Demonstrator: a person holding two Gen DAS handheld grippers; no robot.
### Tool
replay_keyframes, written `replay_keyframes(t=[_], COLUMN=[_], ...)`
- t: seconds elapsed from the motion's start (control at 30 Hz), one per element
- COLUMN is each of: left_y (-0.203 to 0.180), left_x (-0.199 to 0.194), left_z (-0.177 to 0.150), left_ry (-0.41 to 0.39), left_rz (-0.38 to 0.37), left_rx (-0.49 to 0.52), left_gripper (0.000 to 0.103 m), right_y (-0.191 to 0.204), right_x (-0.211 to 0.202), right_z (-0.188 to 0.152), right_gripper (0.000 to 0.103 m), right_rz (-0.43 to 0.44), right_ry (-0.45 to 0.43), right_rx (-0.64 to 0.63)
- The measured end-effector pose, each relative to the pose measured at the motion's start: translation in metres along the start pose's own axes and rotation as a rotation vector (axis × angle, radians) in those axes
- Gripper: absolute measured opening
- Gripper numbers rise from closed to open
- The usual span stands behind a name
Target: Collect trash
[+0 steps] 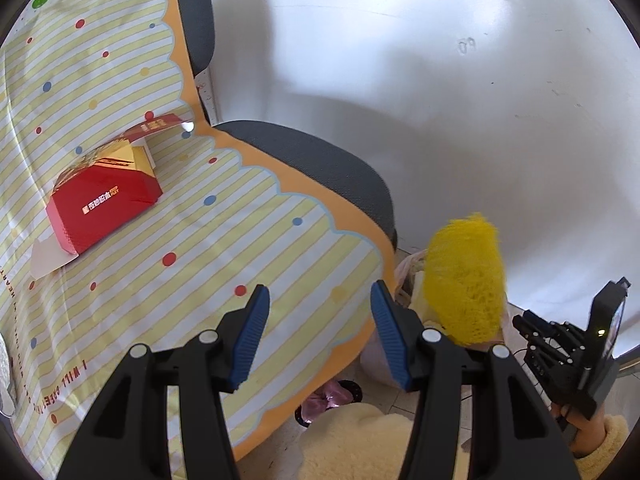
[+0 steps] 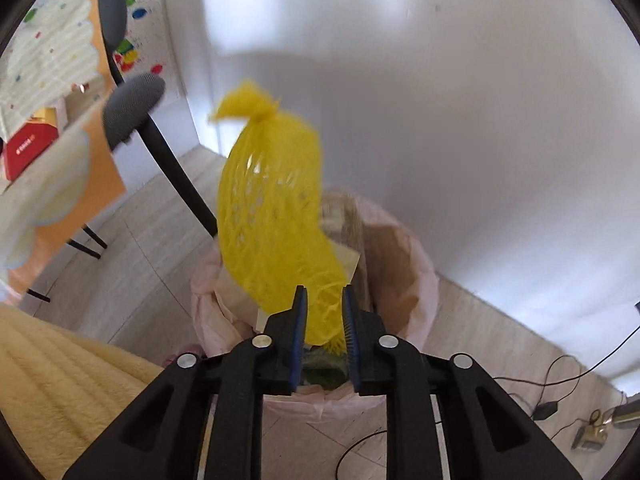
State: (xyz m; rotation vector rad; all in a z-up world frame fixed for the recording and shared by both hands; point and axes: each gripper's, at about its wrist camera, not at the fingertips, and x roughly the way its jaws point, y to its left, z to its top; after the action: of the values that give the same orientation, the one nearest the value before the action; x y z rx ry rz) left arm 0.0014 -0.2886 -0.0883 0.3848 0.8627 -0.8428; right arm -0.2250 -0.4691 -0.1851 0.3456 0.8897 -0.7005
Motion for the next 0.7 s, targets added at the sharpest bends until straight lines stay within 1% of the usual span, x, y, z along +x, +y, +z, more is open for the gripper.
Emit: replay_keyframes(t=[0.17,0.23,0.33,0.4,0.47,0.53,0.57,0.63,0.67,0.7], left_y=[0.0,0.003,0.014,0.02,0.027,0.034,0.038,0.047,0.05,0.054], left_x=[-0.011,-0.016,-0.027,-0.032,-0.039,-0.043,-0.046,-0.049,-0.05,-0.05], left_z=[-0.005,-0.007,-0.011,-0.015,-0.019,-0.022,-0.024,-0.026,-0.027,-0.028], left_ry=[-0.015,-0.02,-0.03,-0.033,-0.04,-0.042,-0.044,-0.048,-0.049,-0.05], left_rz=[-0.001,0.001,0.016,0.028,0.036,0.046,0.052,0.057,0.059,0.063], left_rx=[-0.001,-0.007,-0.031,-0.039,-0.049,-0.058,-0.065,-0.079,-0.087,-0.095], left_gripper=[0.051,0.051,0.052,0.053,0.056,0.056,0.056,0.056,0.056,0.056], right_y=[0.005,0.009,0.024,0.036,0.045,0.052,0.057,0.067,0.072,0.077], right_x=[-0.021,-0.034,-0.06,-0.076,-0.085,-0.093,-0.095,-0.086,-0.074,-0.06], right_z=[0.009,0.011,0.018,0.023,0.026,0.03,0.032,0.036,0.037,0.039], right_gripper=[0.027,0.027,0.03,0.033,0.035,0.035,0.035,0.04,0.043,0.043], right_rz=[0.004,0.021,0.04,0.052,0.064,0.085,0.095,0.123,0.146,0.18], right_ry=[-0.028,-0.043,-0.099,-0.141,-0.158,-0.175,-0.184,-0.183,-0.168,-0.15], right_rx=[-0.014,-0.014,-0.036,-0.058,-0.071,-0.076,-0.088,-0.128,-0.145,-0.148])
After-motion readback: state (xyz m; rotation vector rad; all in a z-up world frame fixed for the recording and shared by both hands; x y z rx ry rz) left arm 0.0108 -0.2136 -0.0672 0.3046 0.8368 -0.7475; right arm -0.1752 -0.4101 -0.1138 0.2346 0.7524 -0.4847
